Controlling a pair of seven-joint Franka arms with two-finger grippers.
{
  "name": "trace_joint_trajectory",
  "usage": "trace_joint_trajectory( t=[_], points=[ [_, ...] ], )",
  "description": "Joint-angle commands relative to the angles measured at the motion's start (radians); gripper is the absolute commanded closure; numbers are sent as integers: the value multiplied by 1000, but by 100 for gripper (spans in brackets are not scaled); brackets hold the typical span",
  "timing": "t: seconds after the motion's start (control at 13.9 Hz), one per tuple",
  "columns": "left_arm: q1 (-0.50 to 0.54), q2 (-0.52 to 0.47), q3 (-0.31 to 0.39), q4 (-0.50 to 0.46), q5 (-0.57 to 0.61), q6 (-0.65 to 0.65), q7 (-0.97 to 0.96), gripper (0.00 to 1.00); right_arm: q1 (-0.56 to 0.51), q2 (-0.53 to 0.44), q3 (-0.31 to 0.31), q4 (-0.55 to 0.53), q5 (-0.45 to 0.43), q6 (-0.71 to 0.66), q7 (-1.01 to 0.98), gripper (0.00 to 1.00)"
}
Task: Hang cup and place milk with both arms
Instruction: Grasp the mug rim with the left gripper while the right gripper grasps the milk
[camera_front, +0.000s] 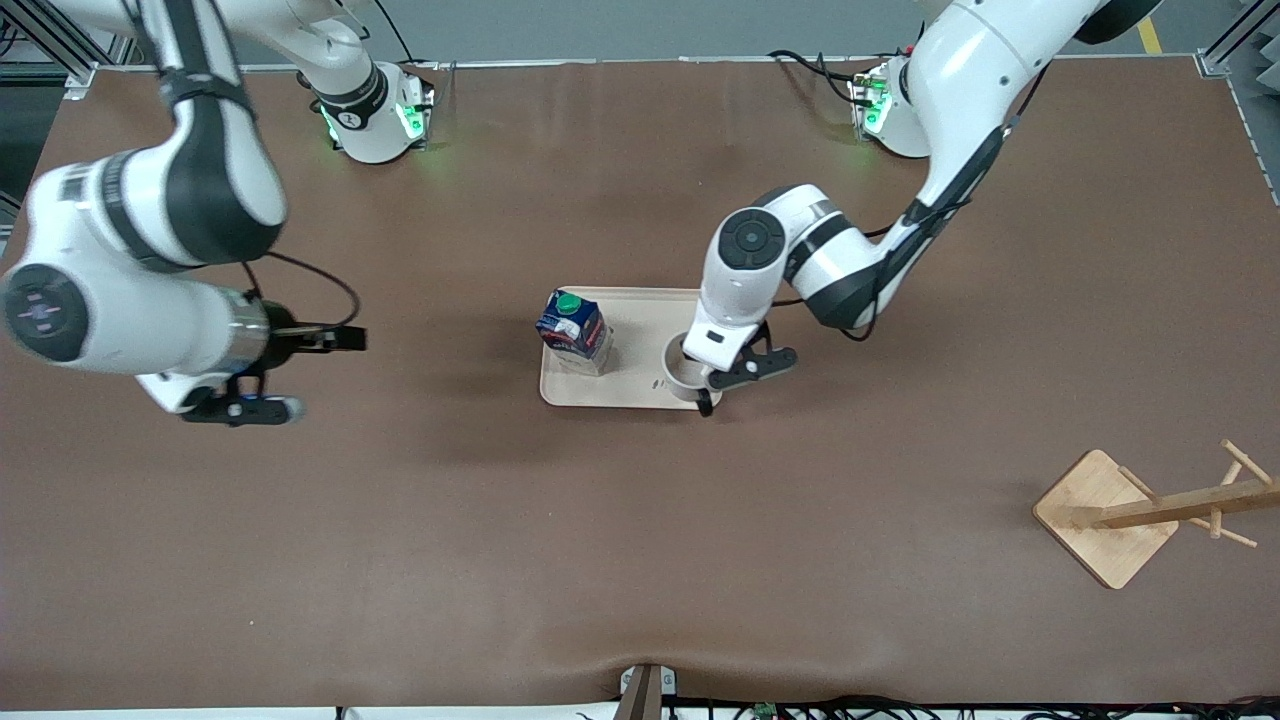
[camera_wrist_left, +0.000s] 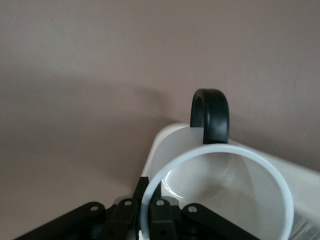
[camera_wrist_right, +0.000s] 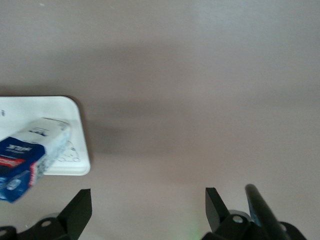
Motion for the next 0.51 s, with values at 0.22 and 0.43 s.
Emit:
trace_joint_trajectory(
  t=[0.22, 0.43],
  points=[
    [188, -183, -58, 21, -90, -100, 163, 100, 135, -7, -9, -79, 91, 118, 272, 0],
    [284, -218, -89, 108, -165, -249, 359, 100, 243, -3, -9, -99, 91, 227, 473, 0]
  ],
)
